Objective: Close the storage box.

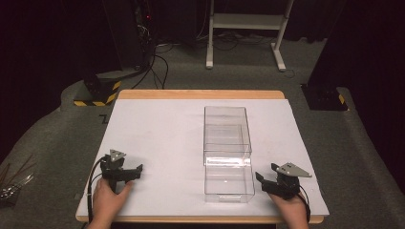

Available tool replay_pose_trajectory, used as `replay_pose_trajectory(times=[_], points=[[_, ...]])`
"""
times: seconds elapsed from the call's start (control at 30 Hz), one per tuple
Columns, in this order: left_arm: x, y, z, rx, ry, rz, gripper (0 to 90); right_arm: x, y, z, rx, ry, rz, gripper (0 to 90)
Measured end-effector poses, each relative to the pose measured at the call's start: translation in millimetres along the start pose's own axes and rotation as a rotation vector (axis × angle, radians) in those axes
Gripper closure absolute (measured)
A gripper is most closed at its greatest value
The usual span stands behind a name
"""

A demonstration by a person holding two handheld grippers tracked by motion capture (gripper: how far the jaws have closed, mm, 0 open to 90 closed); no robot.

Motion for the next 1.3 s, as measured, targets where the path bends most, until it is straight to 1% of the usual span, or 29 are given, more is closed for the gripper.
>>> replay_pose_trajectory(times=[0.23,0.87,1.1,1.17,1.3], points=[[0.0,0.0,0.0,0.000,0.000,0.000,0.6,-0.6,-3.8,2.9,0.017,0.005,-0.002,25.6],[0.0,0.0,0.0,0.001,0.000,0.000,0.6,-2.9,-19.0,15.1,0.072,-0.008,-0.015,25.6],[0.0,0.0,0.0,0.000,0.000,0.000,0.6,-2.5,-29.0,20.5,0.101,-0.009,-0.021,25.6],[-0.1,0.0,0.0,0.000,0.001,0.000,0.6,-2.6,-29.9,20.9,0.103,-0.010,-0.021,25.6],[0.0,0.0,0.0,0.001,0.000,0.000,0.6,-4.8,-35.9,24.1,0.119,-0.014,-0.019,25.6]])
Point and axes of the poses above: each handheld gripper's, and its own axes: y roughly forward along the jaws, z roughly out of its top, x roughly to its right, the point moved 4 cm from there along y, roughly forward along the jaws, and after that the axes turned 10 degrees about -y, right-handed, at the moved point
